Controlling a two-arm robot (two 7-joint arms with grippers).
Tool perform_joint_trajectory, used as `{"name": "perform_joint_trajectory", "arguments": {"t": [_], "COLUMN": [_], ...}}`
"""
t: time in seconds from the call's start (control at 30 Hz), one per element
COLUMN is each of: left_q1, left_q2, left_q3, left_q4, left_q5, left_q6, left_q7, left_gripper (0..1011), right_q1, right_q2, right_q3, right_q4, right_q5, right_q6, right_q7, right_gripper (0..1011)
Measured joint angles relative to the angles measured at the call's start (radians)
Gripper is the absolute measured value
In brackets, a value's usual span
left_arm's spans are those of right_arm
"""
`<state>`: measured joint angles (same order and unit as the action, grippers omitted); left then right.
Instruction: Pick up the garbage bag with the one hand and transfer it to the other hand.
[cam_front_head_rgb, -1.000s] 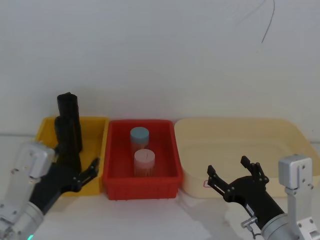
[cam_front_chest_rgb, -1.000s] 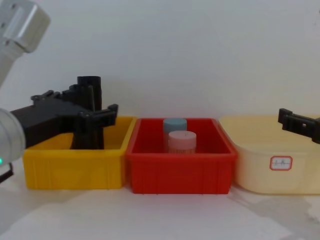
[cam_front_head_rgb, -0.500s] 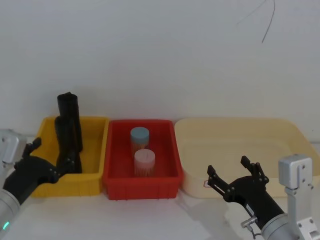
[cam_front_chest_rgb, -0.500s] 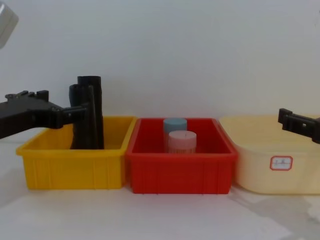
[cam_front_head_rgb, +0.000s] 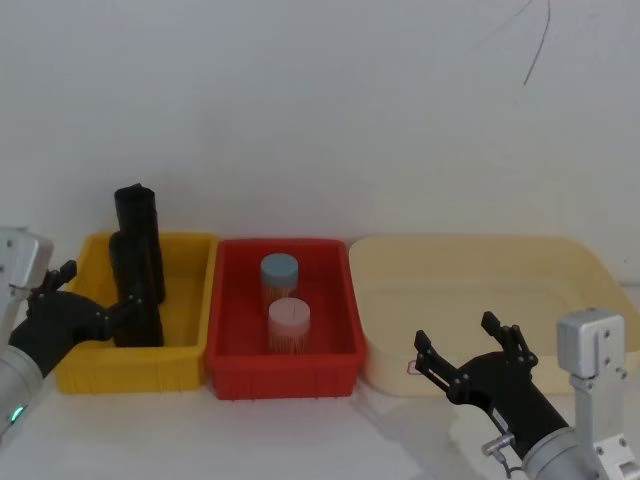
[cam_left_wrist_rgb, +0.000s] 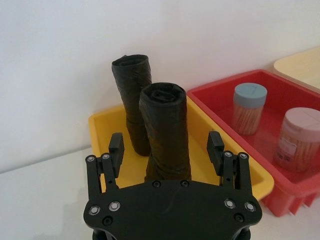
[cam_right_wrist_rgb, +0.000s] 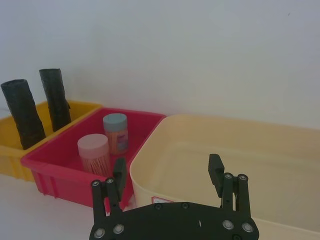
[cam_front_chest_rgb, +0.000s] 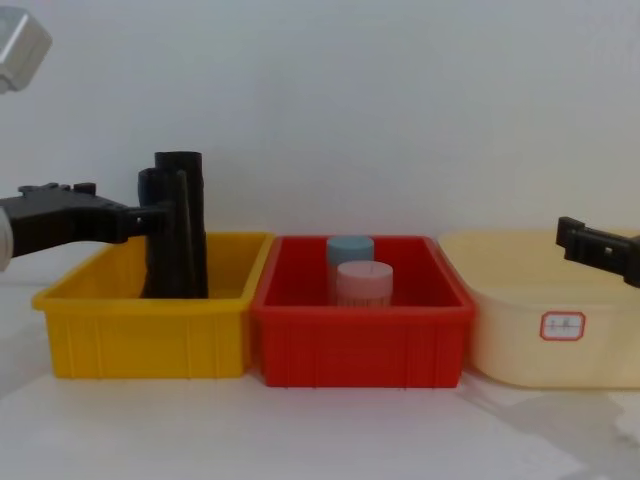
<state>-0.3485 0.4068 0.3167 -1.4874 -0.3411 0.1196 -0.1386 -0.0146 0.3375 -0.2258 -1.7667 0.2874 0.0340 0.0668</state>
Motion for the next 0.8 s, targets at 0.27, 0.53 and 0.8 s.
{"name": "perform_joint_trajectory", "arguments": {"t": [0.27,0.53,0.8], "left_q1": [-0.056,-0.114,-0.161], "left_q2": [-0.039,-0.080,-0.113], "left_q3": [0.017,0.037,0.056], "left_q4": [0.063,0.131,0.189], "left_q5": [0.014,0.037,0.066], "left_q6": [0.018,0.022,0.024], "left_q7": [0.002,0.007,0.021], "left_gripper": [1001,1001,981], "right_q1": [0.000,0.000,0.000], "right_q2": [0.000,0.000,0.000], "right_q3": [0.000,0.000,0.000], "right_q4": [0.000,0.000,0.000], "right_q5": [0.000,0.000,0.000], "right_q6": [0.000,0.000,0.000], "right_q7": [0.000,0.000,0.000], "right_gripper": [1001,1001,1001]}}
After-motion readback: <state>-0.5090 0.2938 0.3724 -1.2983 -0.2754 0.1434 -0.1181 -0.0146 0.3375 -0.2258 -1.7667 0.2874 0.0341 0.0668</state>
